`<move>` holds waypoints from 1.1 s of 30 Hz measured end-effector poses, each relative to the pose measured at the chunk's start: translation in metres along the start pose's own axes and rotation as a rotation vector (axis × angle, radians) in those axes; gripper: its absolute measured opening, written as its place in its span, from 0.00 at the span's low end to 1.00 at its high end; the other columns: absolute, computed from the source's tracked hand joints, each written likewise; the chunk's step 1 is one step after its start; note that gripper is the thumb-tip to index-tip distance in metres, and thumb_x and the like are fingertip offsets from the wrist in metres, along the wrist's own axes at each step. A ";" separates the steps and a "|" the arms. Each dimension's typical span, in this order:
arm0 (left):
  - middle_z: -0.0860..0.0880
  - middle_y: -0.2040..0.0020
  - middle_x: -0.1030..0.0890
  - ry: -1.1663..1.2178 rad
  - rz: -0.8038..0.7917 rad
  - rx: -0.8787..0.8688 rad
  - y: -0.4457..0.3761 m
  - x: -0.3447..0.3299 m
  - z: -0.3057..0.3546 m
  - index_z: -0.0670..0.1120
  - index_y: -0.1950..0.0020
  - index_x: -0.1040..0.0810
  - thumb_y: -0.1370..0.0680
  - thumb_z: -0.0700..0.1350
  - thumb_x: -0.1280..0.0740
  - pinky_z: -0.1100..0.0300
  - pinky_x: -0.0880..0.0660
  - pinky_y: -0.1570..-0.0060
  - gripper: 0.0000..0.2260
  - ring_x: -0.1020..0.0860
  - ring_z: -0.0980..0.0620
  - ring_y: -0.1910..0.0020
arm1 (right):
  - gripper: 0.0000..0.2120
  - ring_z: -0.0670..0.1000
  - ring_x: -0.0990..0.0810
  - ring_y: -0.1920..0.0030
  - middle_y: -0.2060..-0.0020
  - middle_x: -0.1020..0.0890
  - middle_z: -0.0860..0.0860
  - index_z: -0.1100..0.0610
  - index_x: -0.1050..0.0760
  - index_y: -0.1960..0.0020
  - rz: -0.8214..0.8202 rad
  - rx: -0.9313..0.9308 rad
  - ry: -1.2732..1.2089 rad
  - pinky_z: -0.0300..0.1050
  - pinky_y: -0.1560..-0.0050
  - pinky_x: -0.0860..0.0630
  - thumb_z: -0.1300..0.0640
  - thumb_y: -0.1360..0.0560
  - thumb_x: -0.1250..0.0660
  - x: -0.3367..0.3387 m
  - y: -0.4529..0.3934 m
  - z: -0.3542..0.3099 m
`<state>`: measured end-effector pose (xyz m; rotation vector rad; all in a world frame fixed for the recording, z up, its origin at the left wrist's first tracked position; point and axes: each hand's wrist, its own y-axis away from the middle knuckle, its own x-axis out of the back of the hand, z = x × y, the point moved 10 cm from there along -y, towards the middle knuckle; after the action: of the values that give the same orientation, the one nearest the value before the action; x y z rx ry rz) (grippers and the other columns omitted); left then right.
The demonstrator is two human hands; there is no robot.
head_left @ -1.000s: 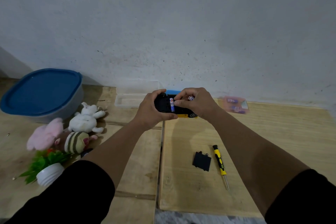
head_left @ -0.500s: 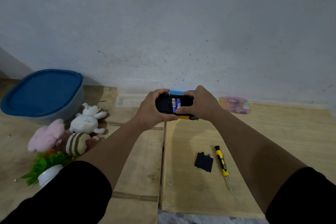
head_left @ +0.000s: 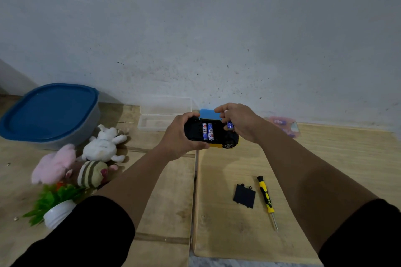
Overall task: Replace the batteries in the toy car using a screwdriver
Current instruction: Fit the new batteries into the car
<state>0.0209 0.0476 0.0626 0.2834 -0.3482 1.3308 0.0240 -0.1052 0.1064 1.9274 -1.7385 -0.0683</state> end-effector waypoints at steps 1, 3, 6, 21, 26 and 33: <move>0.51 0.39 0.28 0.004 0.005 -0.001 -0.001 0.001 0.001 0.52 0.34 0.31 0.41 0.44 0.18 0.65 0.26 0.45 0.39 0.26 0.55 0.41 | 0.15 0.48 0.27 0.59 0.59 0.27 0.52 0.62 0.27 0.39 -0.005 0.018 0.002 0.40 0.56 0.26 0.69 0.22 0.46 0.000 -0.001 0.000; 0.51 0.39 0.28 0.016 0.015 -0.003 -0.003 0.003 0.003 0.52 0.34 0.31 0.40 0.44 0.18 0.65 0.26 0.45 0.38 0.26 0.55 0.41 | 0.16 0.50 0.22 0.54 0.57 0.24 0.52 0.60 0.28 0.36 0.012 0.063 -0.039 0.42 0.47 0.24 0.68 0.21 0.43 0.003 -0.001 0.000; 0.51 0.40 0.28 0.027 0.018 -0.014 -0.005 0.004 0.007 0.53 0.35 0.31 0.40 0.43 0.18 0.63 0.25 0.44 0.37 0.26 0.55 0.41 | 0.13 0.50 0.19 0.49 0.50 0.18 0.54 0.59 0.24 0.40 0.114 0.152 -0.100 0.47 0.43 0.22 0.67 0.24 0.36 0.015 -0.002 -0.004; 0.51 0.40 0.29 0.030 0.024 -0.035 -0.012 0.005 0.016 0.54 0.36 0.31 0.40 0.44 0.19 0.67 0.26 0.47 0.36 0.27 0.56 0.42 | 0.10 0.47 0.23 0.60 0.59 0.21 0.49 0.57 0.24 0.52 0.318 0.371 0.348 0.33 0.63 0.28 0.58 0.31 0.26 0.022 0.001 -0.027; 0.51 0.39 0.28 0.033 0.037 -0.051 -0.014 0.003 0.018 0.54 0.36 0.31 0.40 0.45 0.18 0.60 0.25 0.43 0.36 0.26 0.55 0.41 | 0.13 0.50 0.28 0.44 0.46 0.25 0.51 0.55 0.21 0.50 0.342 0.480 0.650 0.41 0.49 0.34 0.47 0.29 0.30 0.012 0.000 -0.028; 0.51 0.40 0.28 0.024 0.030 -0.039 -0.014 0.008 0.009 0.55 0.36 0.31 0.40 0.46 0.18 0.64 0.26 0.45 0.36 0.26 0.56 0.41 | 0.34 0.47 0.28 0.43 0.46 0.24 0.46 0.50 0.28 0.39 -0.014 0.430 0.789 0.46 0.44 0.30 0.40 0.41 0.22 0.000 0.003 -0.011</move>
<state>0.0355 0.0479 0.0737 0.2300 -0.3592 1.3540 0.0251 -0.1012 0.1173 1.8588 -1.2463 0.9943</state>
